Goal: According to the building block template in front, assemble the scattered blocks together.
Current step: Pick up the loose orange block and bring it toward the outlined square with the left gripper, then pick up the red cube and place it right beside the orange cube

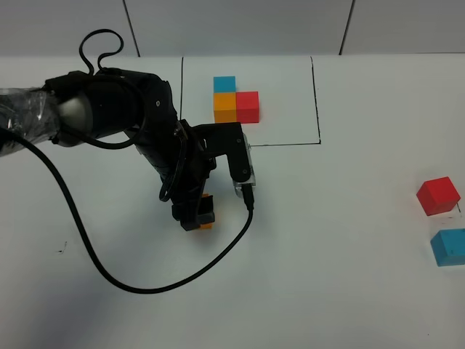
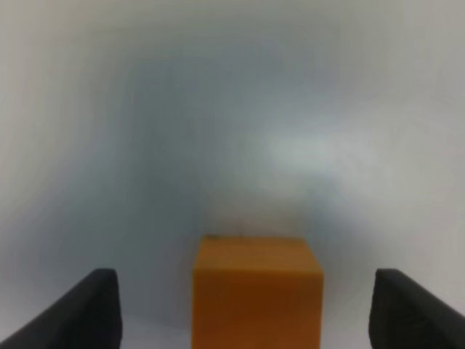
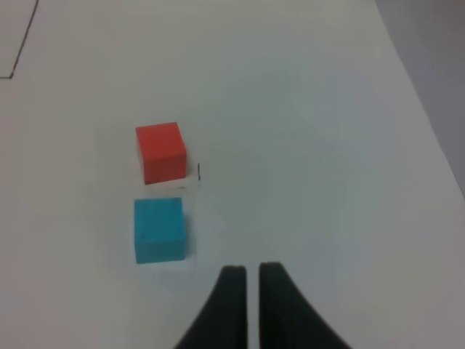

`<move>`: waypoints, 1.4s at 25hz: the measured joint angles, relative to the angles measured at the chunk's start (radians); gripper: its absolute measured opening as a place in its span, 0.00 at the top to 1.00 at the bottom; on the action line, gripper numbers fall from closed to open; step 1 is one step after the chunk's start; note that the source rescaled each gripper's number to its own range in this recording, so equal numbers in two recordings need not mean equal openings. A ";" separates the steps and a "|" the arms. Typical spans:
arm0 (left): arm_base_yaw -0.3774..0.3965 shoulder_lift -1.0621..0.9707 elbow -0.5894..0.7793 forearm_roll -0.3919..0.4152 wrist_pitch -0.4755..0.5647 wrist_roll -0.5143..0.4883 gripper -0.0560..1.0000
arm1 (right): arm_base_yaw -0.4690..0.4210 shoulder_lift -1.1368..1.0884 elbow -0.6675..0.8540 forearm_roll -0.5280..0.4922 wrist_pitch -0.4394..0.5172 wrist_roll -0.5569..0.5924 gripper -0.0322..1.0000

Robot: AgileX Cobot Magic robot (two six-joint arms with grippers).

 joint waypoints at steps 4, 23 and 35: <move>-0.009 -0.066 0.000 0.003 0.011 -0.015 0.05 | 0.000 0.000 0.000 0.000 0.000 0.000 0.96; -0.010 -0.164 0.000 -0.006 0.101 -0.454 0.94 | 0.000 0.000 0.000 0.000 0.000 0.000 0.96; -0.003 -0.196 0.002 0.174 -0.007 -1.061 0.95 | 0.000 0.000 0.000 0.000 0.000 0.000 0.96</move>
